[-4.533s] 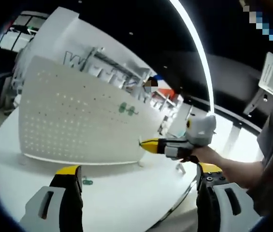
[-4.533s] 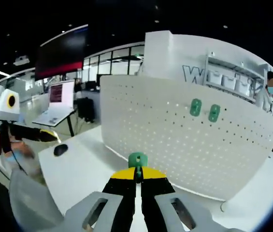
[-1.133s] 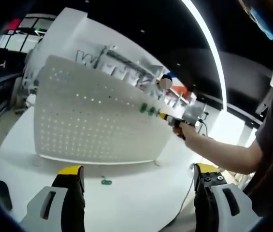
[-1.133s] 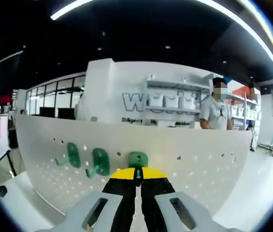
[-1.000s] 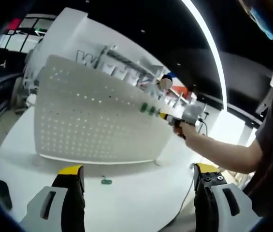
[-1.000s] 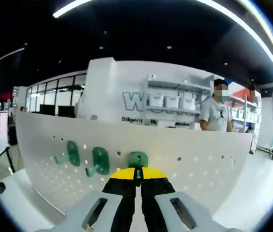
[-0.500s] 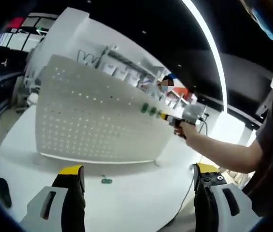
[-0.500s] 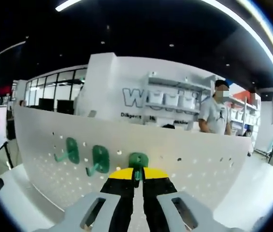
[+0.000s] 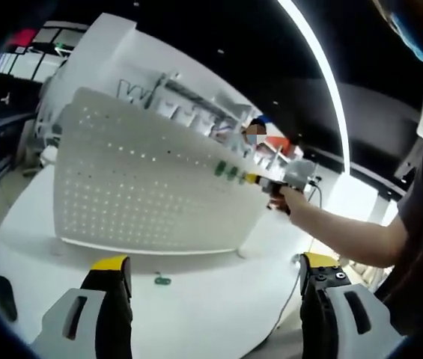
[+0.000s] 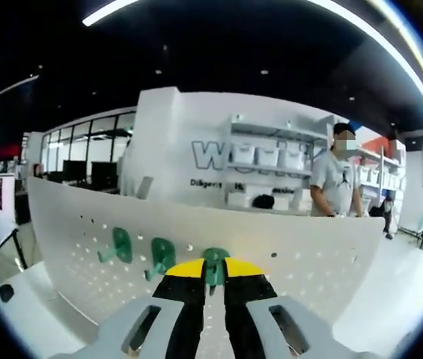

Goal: Insert the hook assembly into the mounting plate slot until the hook locks in place.

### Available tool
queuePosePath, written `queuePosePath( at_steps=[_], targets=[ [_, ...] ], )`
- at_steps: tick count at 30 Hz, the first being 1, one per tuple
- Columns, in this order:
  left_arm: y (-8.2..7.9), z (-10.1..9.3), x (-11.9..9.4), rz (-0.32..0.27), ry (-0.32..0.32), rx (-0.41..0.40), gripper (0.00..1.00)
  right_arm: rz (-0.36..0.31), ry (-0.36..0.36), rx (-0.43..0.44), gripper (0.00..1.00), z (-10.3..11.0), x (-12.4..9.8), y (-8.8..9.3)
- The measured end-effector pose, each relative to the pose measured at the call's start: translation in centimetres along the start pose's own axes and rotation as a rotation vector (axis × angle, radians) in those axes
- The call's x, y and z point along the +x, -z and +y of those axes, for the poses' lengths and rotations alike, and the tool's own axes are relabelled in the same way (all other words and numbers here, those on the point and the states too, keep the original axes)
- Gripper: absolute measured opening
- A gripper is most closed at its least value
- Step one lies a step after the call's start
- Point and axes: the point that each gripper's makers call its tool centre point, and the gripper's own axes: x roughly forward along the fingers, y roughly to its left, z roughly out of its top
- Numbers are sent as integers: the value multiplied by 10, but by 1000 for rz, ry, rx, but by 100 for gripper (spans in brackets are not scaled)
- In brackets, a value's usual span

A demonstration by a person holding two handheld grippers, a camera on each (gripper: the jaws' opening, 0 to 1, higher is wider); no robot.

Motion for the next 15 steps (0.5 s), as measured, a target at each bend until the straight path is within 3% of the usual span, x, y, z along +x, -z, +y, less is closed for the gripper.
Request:
queuePosePath(
  at_steps=[15],
  targets=[
    [6, -9, -7, 10, 1, 14, 95, -15, -21, -11, 9, 13, -19, -12]
  ],
)
